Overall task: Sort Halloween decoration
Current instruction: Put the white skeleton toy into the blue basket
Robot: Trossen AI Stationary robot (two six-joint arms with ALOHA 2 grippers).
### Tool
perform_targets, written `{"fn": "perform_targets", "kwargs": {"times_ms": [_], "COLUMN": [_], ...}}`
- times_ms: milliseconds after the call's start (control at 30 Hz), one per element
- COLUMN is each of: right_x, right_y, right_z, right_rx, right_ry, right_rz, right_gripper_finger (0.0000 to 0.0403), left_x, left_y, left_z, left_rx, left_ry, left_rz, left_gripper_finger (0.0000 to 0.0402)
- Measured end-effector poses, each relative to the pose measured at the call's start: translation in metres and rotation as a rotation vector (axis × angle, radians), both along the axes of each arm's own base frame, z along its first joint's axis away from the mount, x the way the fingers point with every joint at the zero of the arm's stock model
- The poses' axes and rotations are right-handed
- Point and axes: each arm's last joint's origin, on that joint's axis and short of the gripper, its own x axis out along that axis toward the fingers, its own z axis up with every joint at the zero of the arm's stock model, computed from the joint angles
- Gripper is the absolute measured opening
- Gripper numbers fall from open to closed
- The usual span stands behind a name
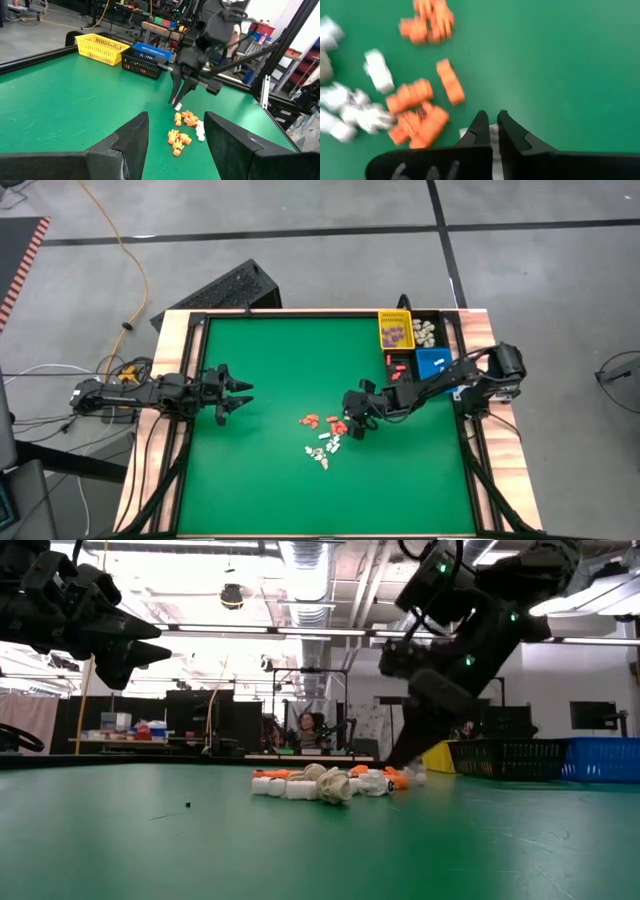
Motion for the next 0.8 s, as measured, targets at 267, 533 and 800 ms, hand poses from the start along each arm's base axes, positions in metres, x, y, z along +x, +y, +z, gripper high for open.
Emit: {"fn": "perform_targets", "kwargs": {"times_ms": [267, 533, 800], "right_x": [-0.016, -0.056, -0.097], "right_y": [-0.002, -0.010, -0.028], "right_z": [0.037, 0.057, 0.059], "right_rx": [-0.011, -0.046, -0.107], "right_ry": [-0.072, -0.058, -0.079], "right_rz": [-0.049, -0.509, -1.002], "right_gripper_finger": [0.0025, 0.0025, 0.0026], "left_x": [0.000, 0.000, 0.000], "left_y": [0.000, 0.000, 0.000], "left_z": [0.000, 0.000, 0.000], "left_rx": [0.000, 0.000, 0.000], "left_ry": [0.000, 0.000, 0.000], "left_rz": [0.000, 0.000, 0.000], "left_gripper_finger": [0.0180, 0.0180, 0.0180]}}
